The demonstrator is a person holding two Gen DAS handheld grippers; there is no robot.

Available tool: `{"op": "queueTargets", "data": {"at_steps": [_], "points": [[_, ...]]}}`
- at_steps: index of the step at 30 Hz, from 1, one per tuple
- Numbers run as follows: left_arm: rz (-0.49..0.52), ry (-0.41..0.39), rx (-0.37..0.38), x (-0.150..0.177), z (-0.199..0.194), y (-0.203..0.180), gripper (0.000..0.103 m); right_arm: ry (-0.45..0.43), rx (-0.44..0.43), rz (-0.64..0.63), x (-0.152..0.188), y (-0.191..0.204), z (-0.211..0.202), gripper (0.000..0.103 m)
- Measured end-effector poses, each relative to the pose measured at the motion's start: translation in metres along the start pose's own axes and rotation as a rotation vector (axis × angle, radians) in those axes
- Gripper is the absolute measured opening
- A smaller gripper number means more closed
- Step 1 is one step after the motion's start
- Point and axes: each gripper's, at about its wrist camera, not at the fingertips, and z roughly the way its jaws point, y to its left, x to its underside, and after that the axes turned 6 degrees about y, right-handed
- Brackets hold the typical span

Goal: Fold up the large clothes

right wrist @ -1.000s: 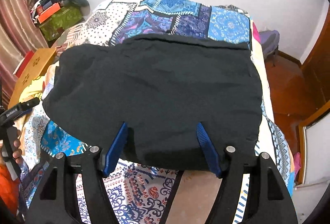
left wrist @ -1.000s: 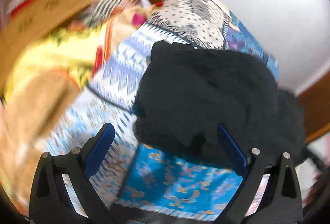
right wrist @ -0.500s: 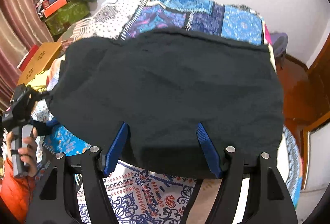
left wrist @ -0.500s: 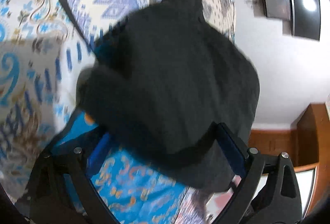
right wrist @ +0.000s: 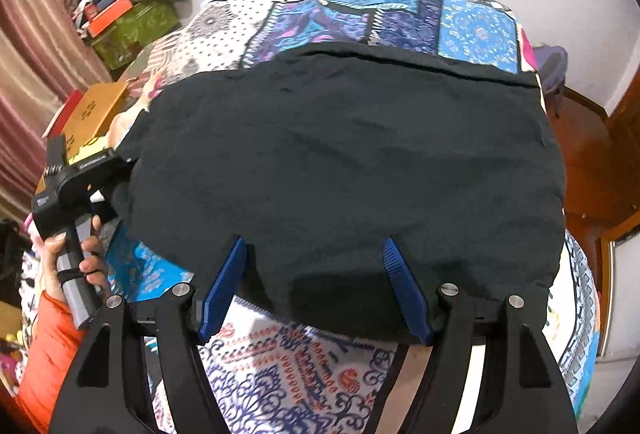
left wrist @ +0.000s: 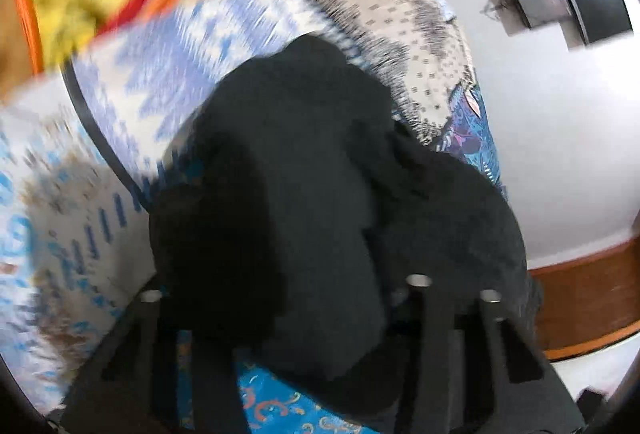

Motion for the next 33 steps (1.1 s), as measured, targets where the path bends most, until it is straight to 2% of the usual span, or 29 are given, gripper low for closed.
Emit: {"op": "queueTargets", "data": {"at_steps": [3, 8, 12, 16, 19, 23, 27, 30, 33], "points": [[0.082, -0.070, -0.075, 0.007, -0.026, -0.020, 0.029, -0.027, 0.006, -0.034, -0.001, 0.013, -0.012, 0.067], [0.222, -0.206, -0.119, 0.018, -0.082, -0.038, 0.027, -0.083, -0.036, -0.040, -0.010, 0.033, -0.027, 0.067], [0.356, -0.328, -0.158, 0.028, -0.131, -0.060, 0.026, -0.094, -0.075, -0.068, -0.019, 0.061, -0.025, 0.067], [0.471, -0.459, -0.201, 0.036, -0.174, -0.078, 0.025, -0.048, -0.112, -0.138, -0.024, 0.095, -0.002, 0.067], [0.551, -0.527, -0.216, 0.044, -0.198, -0.090, 0.025, 0.020, -0.136, -0.185, -0.021, 0.119, 0.028, 0.068], [0.645, -0.528, -0.231, 0.055, -0.200, -0.107, 0.025, 0.114, -0.249, -0.219, -0.014, 0.141, 0.062, 0.068], [0.688, -0.469, -0.227, 0.065, -0.186, -0.116, 0.025, 0.147, -0.278, -0.230, -0.014, 0.143, 0.066, 0.068], [0.716, -0.435, -0.221, 0.075, -0.174, -0.125, 0.025, 0.144, -0.320, -0.141, -0.017, 0.112, 0.051, 0.068], [0.744, -0.402, -0.211, 0.087, -0.159, -0.139, 0.025, 0.097, -0.301, -0.054, -0.016, 0.074, 0.029, 0.068]]}}
